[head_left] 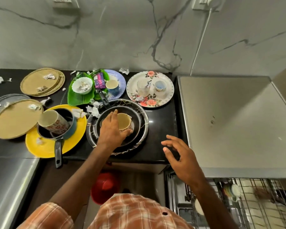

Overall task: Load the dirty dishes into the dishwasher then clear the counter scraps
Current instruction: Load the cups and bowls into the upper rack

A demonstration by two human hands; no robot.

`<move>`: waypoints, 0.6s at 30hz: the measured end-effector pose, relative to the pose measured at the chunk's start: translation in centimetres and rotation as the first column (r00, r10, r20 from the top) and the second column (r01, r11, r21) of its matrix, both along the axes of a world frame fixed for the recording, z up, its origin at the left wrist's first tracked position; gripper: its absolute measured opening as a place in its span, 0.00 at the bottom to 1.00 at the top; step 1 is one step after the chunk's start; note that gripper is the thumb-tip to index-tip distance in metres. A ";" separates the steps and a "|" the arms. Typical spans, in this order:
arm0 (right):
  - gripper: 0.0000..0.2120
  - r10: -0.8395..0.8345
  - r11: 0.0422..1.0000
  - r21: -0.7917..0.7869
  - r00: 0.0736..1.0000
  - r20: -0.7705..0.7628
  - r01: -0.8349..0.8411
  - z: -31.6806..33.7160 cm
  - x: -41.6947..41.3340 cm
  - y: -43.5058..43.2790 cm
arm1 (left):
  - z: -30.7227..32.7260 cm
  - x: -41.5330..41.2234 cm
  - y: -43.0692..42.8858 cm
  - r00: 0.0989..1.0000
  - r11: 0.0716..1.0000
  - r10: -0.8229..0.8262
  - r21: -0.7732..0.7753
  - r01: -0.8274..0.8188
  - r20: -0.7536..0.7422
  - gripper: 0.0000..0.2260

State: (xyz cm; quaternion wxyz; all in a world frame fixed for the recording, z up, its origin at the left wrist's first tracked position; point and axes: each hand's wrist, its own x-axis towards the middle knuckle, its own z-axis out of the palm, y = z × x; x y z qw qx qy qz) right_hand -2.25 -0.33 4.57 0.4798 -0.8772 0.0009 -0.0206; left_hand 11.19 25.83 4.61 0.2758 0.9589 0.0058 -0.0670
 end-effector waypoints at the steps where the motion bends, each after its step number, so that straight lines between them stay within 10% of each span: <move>1: 0.11 -0.001 1.000 0.008 1.000 -0.001 0.001 0.0 0.1 0.4 | -0.2 0.4 0.2 1.000 1.000 -0.012 0.007 0.012 -0.013 0.47; 11: 0.12 -0.111 0.991 0.077 0.993 -0.038 0.114 0.7 -0.8 1.5 | 1.3 0.4 0.5 0.966 0.988 -0.149 -0.006 0.154 0.210 0.39; 14: 0.14 -0.187 0.958 0.207 0.979 -0.084 0.201 1.4 -1.8 1.0 | 4.7 -0.4 -1.0 0.959 0.955 -0.145 -0.221 0.200 0.243 0.36; 18: 0.25 -0.248 0.769 0.555 0.948 -0.198 0.317 2.4 -3.3 0.2 | 8.8 -1.5 -4.6 0.944 0.687 -0.298 -0.719 0.108 -0.143 0.34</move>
